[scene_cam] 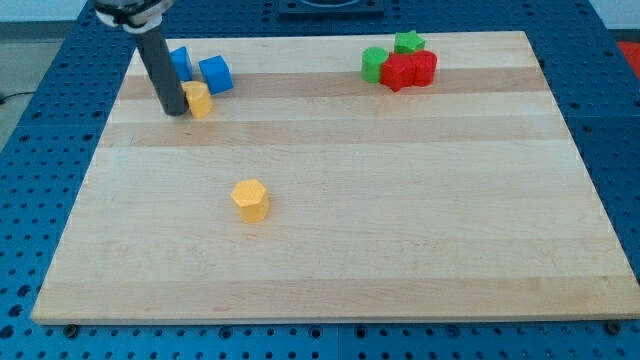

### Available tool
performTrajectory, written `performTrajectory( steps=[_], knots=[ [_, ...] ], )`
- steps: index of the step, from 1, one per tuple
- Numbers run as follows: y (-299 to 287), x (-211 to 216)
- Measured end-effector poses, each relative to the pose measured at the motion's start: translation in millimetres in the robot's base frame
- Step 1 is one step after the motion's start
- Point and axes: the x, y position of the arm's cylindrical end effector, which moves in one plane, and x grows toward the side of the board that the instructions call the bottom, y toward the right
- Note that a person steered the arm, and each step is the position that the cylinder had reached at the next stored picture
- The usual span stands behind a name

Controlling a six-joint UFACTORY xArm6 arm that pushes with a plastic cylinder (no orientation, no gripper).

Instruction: Place the yellow hexagon to the left of the yellow heart

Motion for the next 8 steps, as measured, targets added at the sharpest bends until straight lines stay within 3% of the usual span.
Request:
performTrajectory(
  steps=[1, 2, 3, 4, 6, 8],
  knots=[
    [17, 20],
    [117, 57],
    [175, 117],
    [166, 182],
    [67, 158],
    [8, 67]
  ],
)
